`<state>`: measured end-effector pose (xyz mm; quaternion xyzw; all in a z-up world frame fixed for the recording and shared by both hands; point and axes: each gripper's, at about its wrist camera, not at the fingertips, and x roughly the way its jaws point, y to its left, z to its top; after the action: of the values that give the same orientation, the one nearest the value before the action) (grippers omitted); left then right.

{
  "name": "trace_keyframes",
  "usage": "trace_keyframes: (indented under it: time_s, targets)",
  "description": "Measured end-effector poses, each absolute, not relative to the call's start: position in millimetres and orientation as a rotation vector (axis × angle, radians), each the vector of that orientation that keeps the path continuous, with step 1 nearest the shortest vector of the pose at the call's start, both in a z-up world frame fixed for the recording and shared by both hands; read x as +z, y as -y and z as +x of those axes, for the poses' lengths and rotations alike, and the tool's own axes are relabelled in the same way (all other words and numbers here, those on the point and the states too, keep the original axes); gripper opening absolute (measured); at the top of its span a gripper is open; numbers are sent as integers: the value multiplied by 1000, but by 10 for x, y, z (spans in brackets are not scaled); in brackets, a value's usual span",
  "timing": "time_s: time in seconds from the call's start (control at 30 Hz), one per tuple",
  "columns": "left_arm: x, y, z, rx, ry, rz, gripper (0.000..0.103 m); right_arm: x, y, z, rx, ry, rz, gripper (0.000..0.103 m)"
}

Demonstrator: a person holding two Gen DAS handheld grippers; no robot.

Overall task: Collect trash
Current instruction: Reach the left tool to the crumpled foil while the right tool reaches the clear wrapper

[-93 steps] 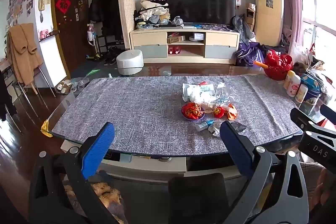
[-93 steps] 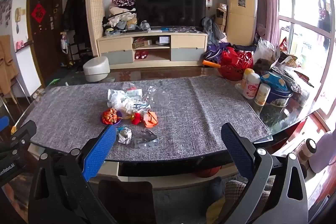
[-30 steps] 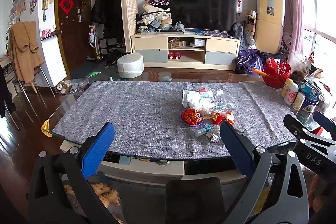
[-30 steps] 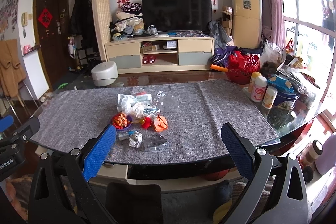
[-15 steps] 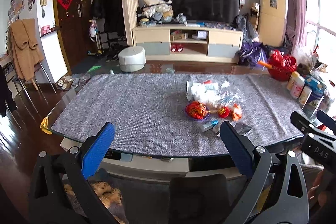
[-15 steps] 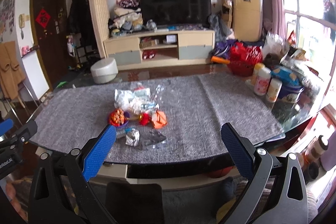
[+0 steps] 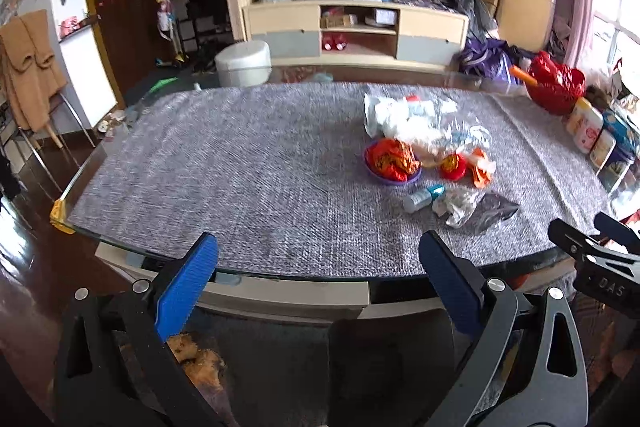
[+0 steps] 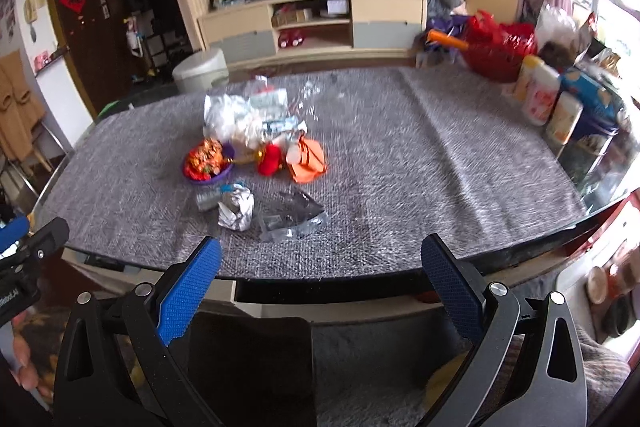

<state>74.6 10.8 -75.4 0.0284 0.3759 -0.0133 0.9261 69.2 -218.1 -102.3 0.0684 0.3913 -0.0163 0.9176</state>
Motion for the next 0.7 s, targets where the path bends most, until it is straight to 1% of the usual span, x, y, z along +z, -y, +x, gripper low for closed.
trace_keyframes:
  time_s: [0.37,0.6,0.63,0.67,0.7]
  targets:
    - [-1071,-24,1058,-52,-845,63,95,-1503,2110,1117,-2,-919,106,100]
    - [-1167,116,1162,-102,-878,70,95,-1593,2086,1284,14,-925,92,99]
    - [-1177,137,1175,-107,-880,73,95,-1597,2091,1308,16,-923,94,98]
    - [-1181,144,1188,-110,-882,73,95,-1607,2104,1335,18,-923,99,92]
    - [-1192,162,1204,-115,-886,74,95,-1621,2118,1366,23,-925,104,90]
